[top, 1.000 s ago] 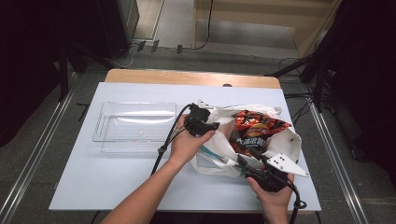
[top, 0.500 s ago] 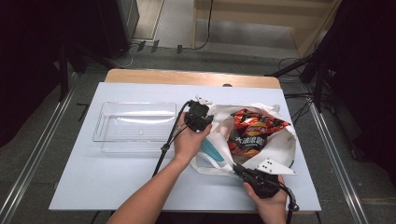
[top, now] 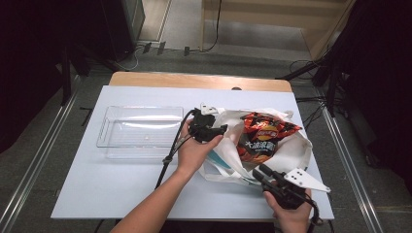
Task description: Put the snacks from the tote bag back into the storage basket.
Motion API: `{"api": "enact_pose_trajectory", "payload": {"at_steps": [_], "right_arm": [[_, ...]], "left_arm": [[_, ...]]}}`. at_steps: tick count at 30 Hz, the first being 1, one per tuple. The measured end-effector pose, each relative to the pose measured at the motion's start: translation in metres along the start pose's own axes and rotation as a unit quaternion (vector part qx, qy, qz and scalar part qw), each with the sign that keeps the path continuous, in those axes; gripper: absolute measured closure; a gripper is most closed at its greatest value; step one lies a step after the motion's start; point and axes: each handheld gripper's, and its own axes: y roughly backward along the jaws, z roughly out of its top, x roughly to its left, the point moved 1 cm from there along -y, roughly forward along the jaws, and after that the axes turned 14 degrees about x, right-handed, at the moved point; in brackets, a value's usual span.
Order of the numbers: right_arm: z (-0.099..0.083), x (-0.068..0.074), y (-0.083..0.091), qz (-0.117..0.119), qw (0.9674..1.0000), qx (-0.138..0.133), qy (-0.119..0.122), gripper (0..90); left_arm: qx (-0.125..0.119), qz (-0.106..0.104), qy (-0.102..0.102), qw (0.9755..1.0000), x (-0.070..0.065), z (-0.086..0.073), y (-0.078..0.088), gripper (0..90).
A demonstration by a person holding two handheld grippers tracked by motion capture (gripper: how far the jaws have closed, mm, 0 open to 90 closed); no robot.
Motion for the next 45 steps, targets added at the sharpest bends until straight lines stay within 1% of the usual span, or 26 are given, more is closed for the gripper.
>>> {"api": "enact_pose_trajectory", "payload": {"at_steps": [2,3,4,5,9,10,11,12,13,16,18,19,24,25,26,27,28,29,30,32,34,35,37,41,44,45], "right_arm": [[0.003,-0.007,0.008,-0.016,0.9998,-0.01,-0.007,64.2],[0.005,-0.013,0.012,-0.026,0.9994,-0.018,-0.015,62.8],[0.007,-0.02,0.017,-0.04,0.9984,-0.028,-0.028,60.4],[0.007,-0.02,0.017,-0.04,0.9984,-0.028,-0.028,60.4],[0.013,-0.033,0.023,-0.067,0.996,-0.039,-0.045,56.1],[0.015,-0.036,0.022,-0.069,0.9956,-0.038,-0.05,54.5],[0.017,-0.039,0.02,-0.071,0.9956,-0.034,-0.051,52.7],[0.022,-0.043,0.015,-0.065,0.9958,-0.027,-0.058,50.8],[0.022,-0.043,0.015,-0.065,0.9958,-0.027,-0.058,50.8],[0.031,-0.046,0.002,-0.069,0.9961,-0.015,-0.052,46.9],[0.035,-0.049,-0.005,-0.075,0.9956,-0.007,-0.057,43.9],[0.035,-0.049,-0.005,-0.075,0.9956,-0.007,-0.057,43.9],[0.046,-0.052,-0.019,-0.08,0.994,0.007,-0.075,43.8],[0.047,-0.053,-0.025,-0.078,0.9931,0.024,-0.084,47.5],[0.047,-0.053,-0.025,-0.078,0.9931,0.024,-0.084,47.5],[0.047,-0.054,-0.028,-0.075,0.9928,0.035,-0.086,48.6],[0.045,-0.055,-0.033,-0.076,0.9919,0.048,-0.089,56.7],[0.045,-0.055,-0.033,-0.076,0.9919,0.048,-0.089,56.7],[0.045,-0.055,-0.033,-0.079,0.9919,0.048,-0.087,59.5],[0.044,-0.057,-0.033,-0.084,0.991,0.05,-0.092,69.6],[0.042,-0.058,-0.034,-0.085,0.9907,0.055,-0.091,83.5],[0.042,-0.058,-0.034,-0.085,0.9907,0.055,-0.091,83.5],[0.042,-0.056,-0.037,-0.089,0.9905,0.062,-0.085,89.4],[0.043,-0.054,-0.035,-0.097,0.99,0.059,-0.083,90.0],[0.044,-0.05,-0.028,-0.102,0.9912,0.035,-0.078,90.0],[0.045,-0.048,-0.025,-0.101,0.9914,0.025,-0.08,90.0]], "left_arm": [[-0.008,-0.007,0.005,0.9999,-0.001,-0.003,0.006,50.9],[-0.011,-0.008,0.001,0.9999,-0.001,-0.005,0.008,50.4],[-0.014,-0.009,-0.001,0.9999,-0.002,-0.008,0.012,49.9],[-0.014,-0.009,-0.001,0.9999,-0.002,-0.008,0.012,49.9],[-0.025,-0.01,-0.004,0.9996,-0.003,-0.016,0.02,50.0],[-0.025,-0.01,-0.006,0.9996,-0.003,-0.018,0.022,50.7],[-0.026,-0.011,-0.006,0.9996,-0.003,-0.02,0.024,50.9],[-0.029,-0.014,-0.008,0.9995,-0.005,-0.023,0.025,50.9],[-0.029,-0.014,-0.008,0.9995,-0.005,-0.023,0.025,51.0],[-0.025,-0.018,-0.014,0.9994,-0.008,-0.03,0.026,51.0],[-0.022,-0.015,-0.02,0.9994,-0.01,-0.036,0.024,52.0],[-0.022,-0.015,-0.02,0.9994,-0.01,-0.036,0.024,52.1],[-0.017,-0.021,-0.015,0.9995,-0.008,-0.044,0.019,53.2],[-0.017,-0.029,-0.014,0.9993,-0.007,-0.045,0.019,53.7],[-0.017,-0.029,-0.014,0.9993,-0.007,-0.045,0.019,53.7],[-0.016,-0.033,-0.013,0.9992,-0.007,-0.046,0.019,53.7],[-0.018,-0.033,-0.015,0.9992,-0.008,-0.046,0.019,54.1],[-0.019,-0.034,-0.015,0.9991,-0.008,-0.046,0.019,54.1],[-0.019,-0.036,-0.015,0.9991,-0.008,-0.047,0.019,54.2],[-0.019,-0.036,-0.016,0.999,-0.008,-0.047,0.019,54.4],[-0.019,-0.038,-0.016,0.999,-0.008,-0.048,0.019,54.8],[-0.019,-0.037,-0.016,0.999,-0.008,-0.048,0.019,54.8],[-0.019,-0.04,-0.015,0.9989,-0.008,-0.048,0.018,55.0],[-0.019,-0.04,-0.017,0.9989,-0.01,-0.048,0.018,54.9],[-0.017,-0.04,-0.019,0.9989,-0.011,-0.049,0.018,54.7],[-0.017,-0.039,-0.02,0.9989,-0.011,-0.049,0.018,54.7]]}}
